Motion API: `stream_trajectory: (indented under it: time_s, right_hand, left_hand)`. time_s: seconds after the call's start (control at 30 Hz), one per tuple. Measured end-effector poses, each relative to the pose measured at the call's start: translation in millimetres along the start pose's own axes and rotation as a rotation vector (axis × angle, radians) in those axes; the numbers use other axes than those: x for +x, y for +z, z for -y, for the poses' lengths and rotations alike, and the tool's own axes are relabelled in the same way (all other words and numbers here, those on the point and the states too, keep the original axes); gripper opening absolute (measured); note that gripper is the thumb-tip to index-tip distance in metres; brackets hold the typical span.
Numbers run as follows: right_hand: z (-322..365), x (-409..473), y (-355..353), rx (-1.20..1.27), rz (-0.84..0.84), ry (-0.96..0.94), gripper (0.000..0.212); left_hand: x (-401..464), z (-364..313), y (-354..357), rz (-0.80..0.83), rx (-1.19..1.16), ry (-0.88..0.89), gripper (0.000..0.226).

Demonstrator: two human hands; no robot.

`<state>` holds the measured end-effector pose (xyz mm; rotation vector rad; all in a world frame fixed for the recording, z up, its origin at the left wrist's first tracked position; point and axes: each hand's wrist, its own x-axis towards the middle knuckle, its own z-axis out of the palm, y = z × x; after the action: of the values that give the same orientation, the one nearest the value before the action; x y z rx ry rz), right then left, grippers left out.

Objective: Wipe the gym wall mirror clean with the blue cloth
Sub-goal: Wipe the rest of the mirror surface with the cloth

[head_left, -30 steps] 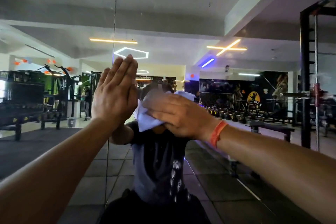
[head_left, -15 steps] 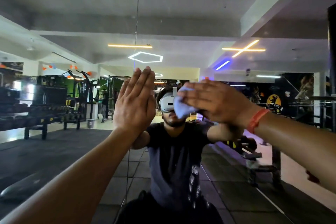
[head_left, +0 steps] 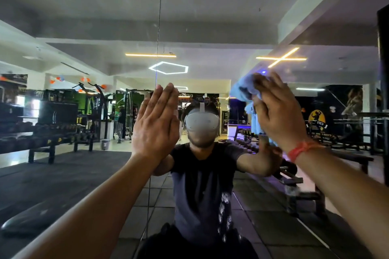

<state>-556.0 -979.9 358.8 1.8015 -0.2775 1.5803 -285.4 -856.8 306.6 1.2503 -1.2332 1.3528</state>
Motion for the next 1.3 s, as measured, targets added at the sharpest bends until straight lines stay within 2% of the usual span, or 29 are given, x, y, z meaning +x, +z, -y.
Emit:
stream_trajectory:
  time_s: [0.03, 0.07, 0.1, 0.17, 0.2, 0.23, 0.27, 0.33, 0.4, 0.43, 0.47, 0.5, 0.57, 0.6, 0.67, 0.73, 0.77, 0.8, 0.83, 0.9, 0.93, 0.97, 1.03, 1.1, 1.13, 1.17, 1.2, 1.27, 1.3]
  right_hand:
    - [14.0, -13.7, 5.6, 0.032, -0.037, 0.131, 0.043]
    - [31.6, -32.0, 10.2, 0.054, -0.011, 0.138, 0.044]
    - [46.5, -50.8, 12.1, 0.072, 0.055, 0.011, 0.043]
    - [42.5, -64.2, 4.2, 0.064, 0.249, -0.377, 0.042]
    - [26.0, -55.5, -3.9, 0.024, 0.274, -0.503, 0.041]
    - [6.1, -44.9, -10.4, -0.029, 0.257, -0.546, 0.041]
    - [-13.0, -33.9, -16.3, -0.074, 0.213, -0.502, 0.042]
    - [-26.1, -23.7, -25.0, -0.084, 0.104, -0.232, 0.044]
    - [6.8, -40.6, -11.3, -0.007, 0.008, 0.088, 0.049]
    - [29.6, -54.2, -2.3, 0.024, 0.012, 0.12, 0.049]
    - [46.9, -67.0, 4.3, 0.048, 0.055, 0.043, 0.047]
    - [53.5, -75.6, 4.6, 0.047, 0.144, -0.117, 0.043]
    - [31.7, -67.3, -5.6, -0.045, 0.246, -0.43, 0.04]
    - [12.7, -57.1, -12.6, -0.099, 0.247, -0.495, 0.04]
    - [-19.7, -36.5, -23.6, -0.143, 0.186, -0.376, 0.043]
    - [-9.7, -37.3, -21.8, -0.102, 0.1, -0.06, 0.046]
    - [8.6, -47.6, -12.6, -0.067, 0.066, 0.028, 0.047]
    - [26.9, -61.1, -3.4, -0.04, 0.064, 0.015, 0.046]
    - [38.6, -71.1, -0.4, -0.016, 0.111, -0.087, 0.044]
    - [24.4, -69.0, -7.2, -0.045, 0.222, -0.349, 0.04]
    - [7.8, -58.4, -15.2, -0.093, 0.217, -0.416, 0.041]
    - [-8.7, -48.4, -22.1, -0.128, 0.211, -0.411, 0.041]
    - [-23.0, -39.0, -28.3, -0.121, 0.177, -0.206, 0.043]
    - [8.7, -55.6, -17.5, -0.061, 0.108, 0.038, 0.048]
    - [31.9, -68.0, -9.6, -0.016, 0.108, 0.017, 0.048]
    - [50.4, -79.4, -1.3, 0.03, 0.151, -0.132, 0.046]
    - [59.2, -84.5, 3.7, 0.063, 0.224, -0.359, 0.042]
    - [45.3, -46.7, 10.0, 0.083, 0.33, -0.788, 0.038]
    - [33.7, -17.3, 13.9, 0.071, 0.327, -0.896, 0.039]
  left_hand:
    - [-0.5, 0.4, 0.1, 0.006, 0.002, -0.007, 0.058]
    - [-1.2, 0.2, 0.1, 0.016, 0.006, -0.014, 0.059]
    - [-1.4, 0.2, 0.3, 0.025, 0.008, -0.02, 0.059]
    - [-1.8, -0.4, -0.4, 0.045, 0.01, -0.035, 0.06]
    - [-1.9, -0.9, -0.8, 0.06, 0.007, -0.045, 0.061]
    - [-2.1, -1.3, -0.9, 0.071, 0.003, -0.054, 0.061]
    - [-2.5, -1.6, -1.0, 0.078, 0.001, -0.057, 0.061]
    - [-3.1, -1.5, -1.4, 0.083, 0.005, -0.054, 0.061]
    - [-3.4, -0.7, -1.7, 0.079, 0.005, -0.058, 0.061]
    - [-3.7, -0.7, -1.6, 0.078, 0.005, -0.061, 0.061]
    - [-4.0, -0.9, -1.5, 0.078, 0.005, -0.062, 0.061]
    - [-4.5, -1.4, -1.5, 0.078, 0.005, -0.062, 0.061]
    - [-4.7, -1.0, -1.2, 0.076, 0.004, -0.059, 0.06]
    - [-4.9, -0.3, -0.9, 0.077, 0.003, -0.059, 0.06]
    - [-5.4, 0.3, -0.2, 0.077, 0.001, -0.059, 0.06]
    - [-5.5, 0.4, 0.2, 0.069, -0.008, -0.059, 0.061]
    - [-5.5, 0.6, 0.3, 0.066, -0.01, -0.06, 0.06]
    - [-5.6, 0.8, 0.4, 0.065, -0.01, -0.06, 0.06]
    - [-5.7, 0.8, 0.4, 0.064, -0.006, -0.059, 0.06]
    - [-5.6, 0.7, 1.2, 0.059, -0.002, -0.048, 0.06]
    - [-5.7, 1.0, 1.6, 0.056, -0.005, -0.042, 0.059]
    - [-6.4, 1.2, 1.9, 0.053, -0.012, -0.043, 0.059]
    - [-6.2, 1.0, 1.5, 0.054, -0.017, -0.043, 0.06]
    - [-5.5, 0.2, 0.3, 0.056, -0.019, -0.04, 0.06]
    - [-5.8, 0.1, 0.1, 0.059, -0.017, -0.039, 0.06]
    - [-5.6, 1.0, -0.2, 0.065, -0.015, -0.034, 0.06]
    - [-7.2, 0.6, 0.1, 0.072, -0.017, -0.034, 0.06]
    - [-6.7, 2.0, 0.7, 0.075, -0.004, -0.035, 0.06]
    - [-6.8, 2.0, 1.7, 0.083, 0.001, -0.037, 0.059]
